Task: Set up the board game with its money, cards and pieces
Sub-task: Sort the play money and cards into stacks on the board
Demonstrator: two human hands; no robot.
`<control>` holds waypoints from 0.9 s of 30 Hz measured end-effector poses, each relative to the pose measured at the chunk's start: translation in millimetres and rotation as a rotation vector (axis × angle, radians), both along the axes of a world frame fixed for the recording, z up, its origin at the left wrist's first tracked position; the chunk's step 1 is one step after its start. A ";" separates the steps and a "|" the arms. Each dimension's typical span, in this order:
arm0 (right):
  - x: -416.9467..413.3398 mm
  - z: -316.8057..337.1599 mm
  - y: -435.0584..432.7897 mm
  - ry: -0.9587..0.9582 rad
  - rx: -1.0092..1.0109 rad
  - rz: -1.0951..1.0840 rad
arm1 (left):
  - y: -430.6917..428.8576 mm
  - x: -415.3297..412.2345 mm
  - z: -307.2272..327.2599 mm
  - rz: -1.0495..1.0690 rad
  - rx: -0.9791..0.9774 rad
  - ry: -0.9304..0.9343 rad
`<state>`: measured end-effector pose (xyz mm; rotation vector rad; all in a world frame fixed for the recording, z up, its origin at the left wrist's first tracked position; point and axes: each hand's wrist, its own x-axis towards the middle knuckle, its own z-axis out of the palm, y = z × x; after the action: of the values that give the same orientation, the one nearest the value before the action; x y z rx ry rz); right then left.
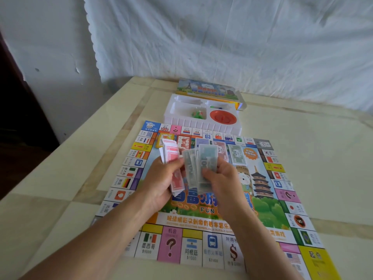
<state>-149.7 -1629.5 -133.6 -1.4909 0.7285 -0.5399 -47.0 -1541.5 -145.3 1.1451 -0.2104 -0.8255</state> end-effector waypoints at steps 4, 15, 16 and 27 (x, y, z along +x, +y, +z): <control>-3.9 -1.1 -3.7 0.443 -1.055 0.035 | -0.6 8.9 1.2 0.241 0.003 -0.016; 1.2 -5.7 -4.2 0.343 -0.462 0.102 | -1.8 -0.5 4.1 0.058 -0.010 -0.016; 2.0 -7.4 -3.5 0.329 -0.409 0.112 | -1.9 -2.2 4.0 0.044 -0.006 -0.019; 3.9 -11.1 0.9 0.223 -0.551 0.112 | -5.2 -4.4 -1.5 0.113 -0.005 -0.049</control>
<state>-145.7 -1628.6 -144.7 -2.1181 0.6929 -0.5169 -51.4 -1546.7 -146.8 1.1624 -0.1864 -0.6973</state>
